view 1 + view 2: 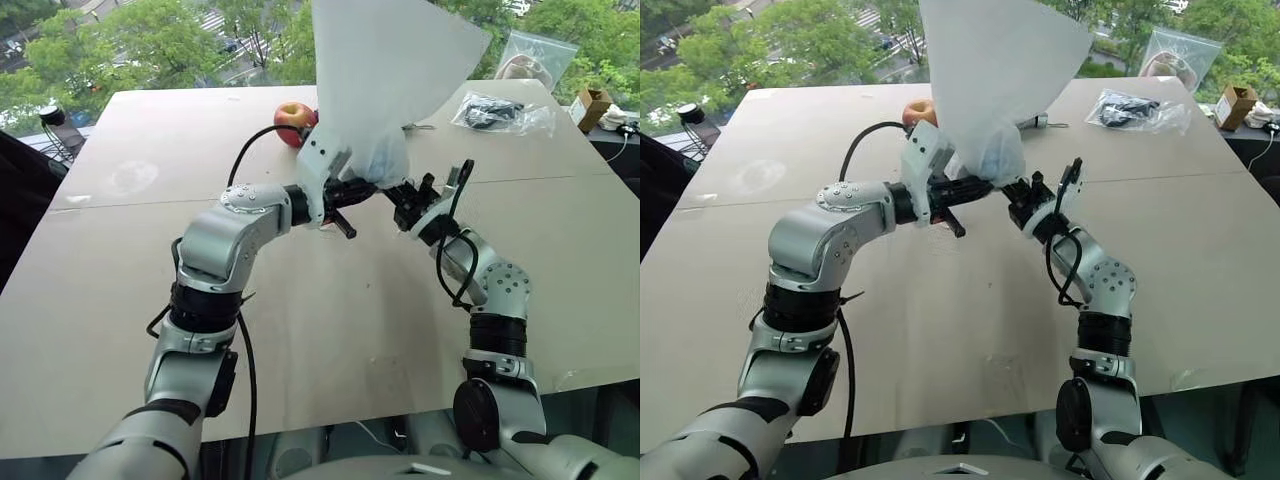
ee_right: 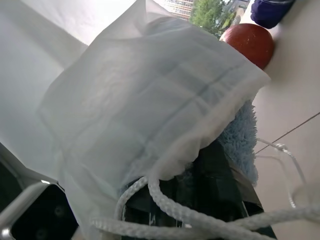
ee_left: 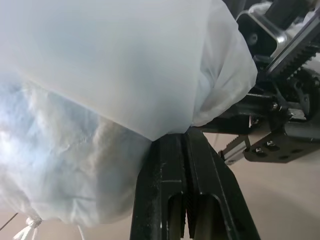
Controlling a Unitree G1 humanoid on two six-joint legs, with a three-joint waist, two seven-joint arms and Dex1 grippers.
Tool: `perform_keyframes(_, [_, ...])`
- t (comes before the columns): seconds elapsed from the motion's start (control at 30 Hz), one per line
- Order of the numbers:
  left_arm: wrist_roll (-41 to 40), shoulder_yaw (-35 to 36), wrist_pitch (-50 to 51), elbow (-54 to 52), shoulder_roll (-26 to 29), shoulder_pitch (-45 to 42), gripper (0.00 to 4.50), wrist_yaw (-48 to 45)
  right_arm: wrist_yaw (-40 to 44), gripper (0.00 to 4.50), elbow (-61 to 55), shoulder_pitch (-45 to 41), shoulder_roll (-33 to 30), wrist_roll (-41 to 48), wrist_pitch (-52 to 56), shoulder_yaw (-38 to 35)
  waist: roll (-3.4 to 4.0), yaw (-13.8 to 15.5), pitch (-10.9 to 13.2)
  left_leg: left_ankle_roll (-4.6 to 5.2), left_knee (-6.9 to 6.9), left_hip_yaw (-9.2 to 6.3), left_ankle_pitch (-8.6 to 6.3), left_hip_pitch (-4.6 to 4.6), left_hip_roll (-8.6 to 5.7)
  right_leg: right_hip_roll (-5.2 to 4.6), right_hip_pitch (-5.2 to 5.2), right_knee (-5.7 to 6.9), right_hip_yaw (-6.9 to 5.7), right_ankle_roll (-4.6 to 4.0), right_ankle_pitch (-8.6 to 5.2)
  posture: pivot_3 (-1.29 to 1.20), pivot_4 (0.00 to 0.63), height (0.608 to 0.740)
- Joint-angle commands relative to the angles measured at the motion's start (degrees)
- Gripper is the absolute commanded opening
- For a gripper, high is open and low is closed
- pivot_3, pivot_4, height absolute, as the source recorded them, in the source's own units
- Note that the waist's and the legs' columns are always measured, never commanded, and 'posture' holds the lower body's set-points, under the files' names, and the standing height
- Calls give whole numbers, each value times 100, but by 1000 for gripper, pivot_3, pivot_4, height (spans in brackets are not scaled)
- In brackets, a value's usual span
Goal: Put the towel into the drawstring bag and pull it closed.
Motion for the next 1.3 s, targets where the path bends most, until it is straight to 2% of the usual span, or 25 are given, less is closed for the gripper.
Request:
perform_keyframes(0.03, [-248,168,342,-105,-70,-91,0,127,-792,14,-60,-487,1175,1122,-614,-164,0,0,0,0,0,1,0,0,0,0,0,0,1,0,0,0,150,740])
perform_keyframes(0.23, [-444,217,657,-45,-151,-170,0,292,-1388,14,-164,-509,1231,1793,-1359,218,2,-87,1,0,-1,1,0,-2,1,0,-1,-3,1,0,0,0,150,740])
perform_keyframes(0.43, [-796,664,920,98,-603,-516,0,615,-1540,14,-151,-372,853,1450,-1503,895,2,-123,2,0,-1,1,0,-3,1,0,-1,-4,3,1,0,0,150,740])
perform_keyframes(0.5, [-934,906,952,201,-682,-715,0,688,-1567,1008,-101,-289,641,1225,-1471,1073,2,-130,2,0,-1,1,0,-3,1,1,-1,-4,2,1,0,0,150,740])
perform_keyframes(0.63, [-1036,1077,937,343,-593,-906,0,743,-1285,2378,-249,-172,281,960,-1171,1325,2,-132,2,0,-2,1,0,-2,1,3,-1,-4,2,1,0,0,150,740])
perform_keyframes(0.73, [-890,1037,699,574,-356,-936,0,758,-737,3673,-440,-102,-442,77,-645,1778,3,-130,2,0,-2,1,0,-4,1,3,-1,-6,1,1,0,0,150,740])
perform_keyframes(0.97, [-879,987,273,836,121,-992,0,520,1171,3673,-1101,152,-2236,-1218,152,2165,5,-72,4,0,-1,6,0,-12,-4,-1,1,-25,2,1,0,0,150,740])
perform_keyframes(1.13, [-824,849,25,925,223,-928,0,379,3575,3673,-2011,384,-3638,-2215,-120,2487,8,-65,7,1,-7,12,-1,-16,-5,1,0,-36,3,2,-1,0,150,740])
perform_keyframes(1.23, [-798,770,-64,953,231,-888,0,345,3778,3673,-1885,321,-3805,-3074,-625,2566,7,-89,7,1,-8,14,-1,-15,-2,8,0,-36,0,3,-1,0,150,740])
perform_keyframes(1.3, [-798,731,-101,961,222,-864,0,326,3683,3673,-1510,179,-3840,-4069,-1088,2891,7,-93,7,1,-8,18,-1,-10,-1,10,0,-32,0,3,-1,0,150,740])
